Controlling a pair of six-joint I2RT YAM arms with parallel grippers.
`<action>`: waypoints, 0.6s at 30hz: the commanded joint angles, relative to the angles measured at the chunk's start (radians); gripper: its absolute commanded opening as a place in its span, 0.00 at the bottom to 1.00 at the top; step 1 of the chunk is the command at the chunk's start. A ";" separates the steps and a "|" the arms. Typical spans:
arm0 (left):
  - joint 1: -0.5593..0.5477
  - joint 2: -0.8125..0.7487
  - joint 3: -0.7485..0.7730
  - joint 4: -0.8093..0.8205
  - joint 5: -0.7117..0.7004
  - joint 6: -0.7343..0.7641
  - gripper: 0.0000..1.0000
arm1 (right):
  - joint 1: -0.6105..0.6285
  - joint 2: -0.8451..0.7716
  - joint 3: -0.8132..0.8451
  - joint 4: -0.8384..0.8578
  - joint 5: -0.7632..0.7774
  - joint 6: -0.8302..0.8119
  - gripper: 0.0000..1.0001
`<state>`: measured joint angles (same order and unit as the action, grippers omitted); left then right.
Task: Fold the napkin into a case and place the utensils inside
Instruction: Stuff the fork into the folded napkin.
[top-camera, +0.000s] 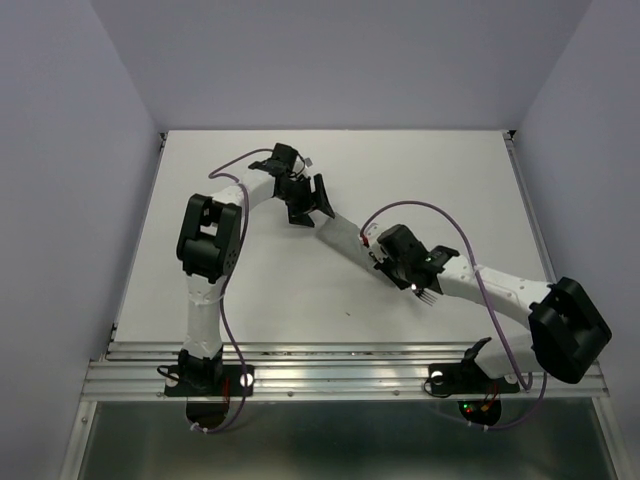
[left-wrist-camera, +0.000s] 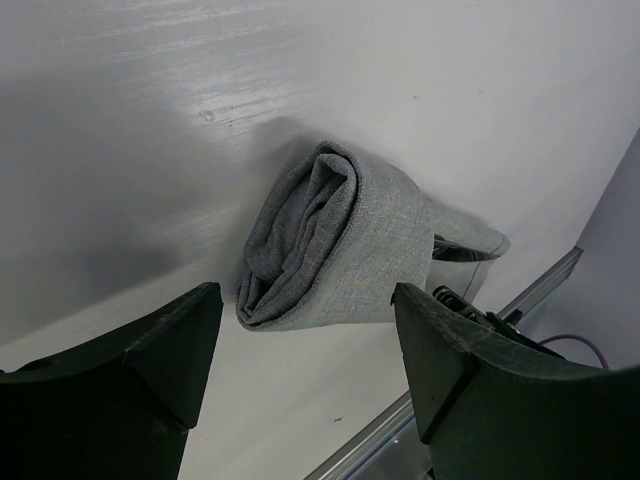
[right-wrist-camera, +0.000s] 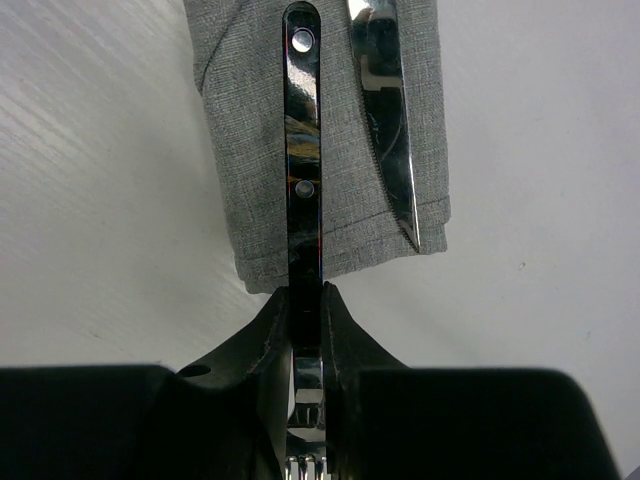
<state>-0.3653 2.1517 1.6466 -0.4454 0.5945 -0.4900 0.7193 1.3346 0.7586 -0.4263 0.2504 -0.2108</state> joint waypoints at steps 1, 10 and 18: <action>-0.009 0.000 0.045 0.004 0.025 0.002 0.80 | -0.003 0.047 0.086 -0.018 -0.029 -0.036 0.01; -0.032 0.002 0.053 0.022 0.054 -0.009 0.80 | -0.003 0.199 0.237 -0.077 -0.092 -0.093 0.01; -0.032 0.005 0.038 0.019 0.060 0.007 0.80 | -0.003 0.259 0.288 -0.071 -0.131 -0.087 0.01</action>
<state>-0.3935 2.1685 1.6524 -0.4370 0.6285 -0.4988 0.7193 1.5909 0.9947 -0.5091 0.1593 -0.2890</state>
